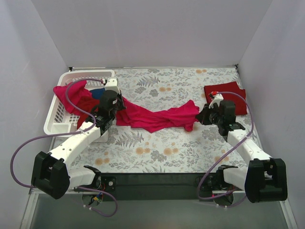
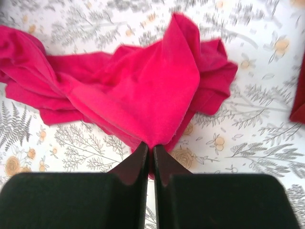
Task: Fold and stack the t-shirts
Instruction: Flatten the tshirt out
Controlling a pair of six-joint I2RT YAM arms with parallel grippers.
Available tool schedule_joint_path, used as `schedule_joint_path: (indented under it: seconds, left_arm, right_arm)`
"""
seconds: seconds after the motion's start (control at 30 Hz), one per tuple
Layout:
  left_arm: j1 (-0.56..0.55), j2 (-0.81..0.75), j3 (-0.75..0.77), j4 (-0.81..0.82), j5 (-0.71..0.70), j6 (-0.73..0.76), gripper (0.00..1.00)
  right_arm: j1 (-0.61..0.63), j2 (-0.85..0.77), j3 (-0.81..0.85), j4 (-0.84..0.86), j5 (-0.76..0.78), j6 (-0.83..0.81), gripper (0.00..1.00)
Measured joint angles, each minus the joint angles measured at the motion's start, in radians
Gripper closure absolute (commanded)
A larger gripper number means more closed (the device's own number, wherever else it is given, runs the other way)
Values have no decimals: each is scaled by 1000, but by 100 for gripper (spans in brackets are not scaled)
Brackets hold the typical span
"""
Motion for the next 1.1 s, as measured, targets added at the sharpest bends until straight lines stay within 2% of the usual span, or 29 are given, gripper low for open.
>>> schedule_joint_path:
  seconds: [0.33, 0.6, 0.87, 1.1]
  left_arm:
    - [0, -93, 0, 17, -37, 10, 100]
    - [6, -170, 21, 46, -56, 32, 100]
    - [18, -215, 61, 56, -85, 65, 100]
    - [19, -285, 177, 56, 27, 87, 100]
  right_arm:
    - [-10, -212, 198, -52, -22, -18, 99]
    - [-12, -259, 393, -77, -20, -55, 99]
    - [-16, -315, 480, -158, 31, -101, 99]
    - [-18, -348, 689, -212, 105, -160, 99]
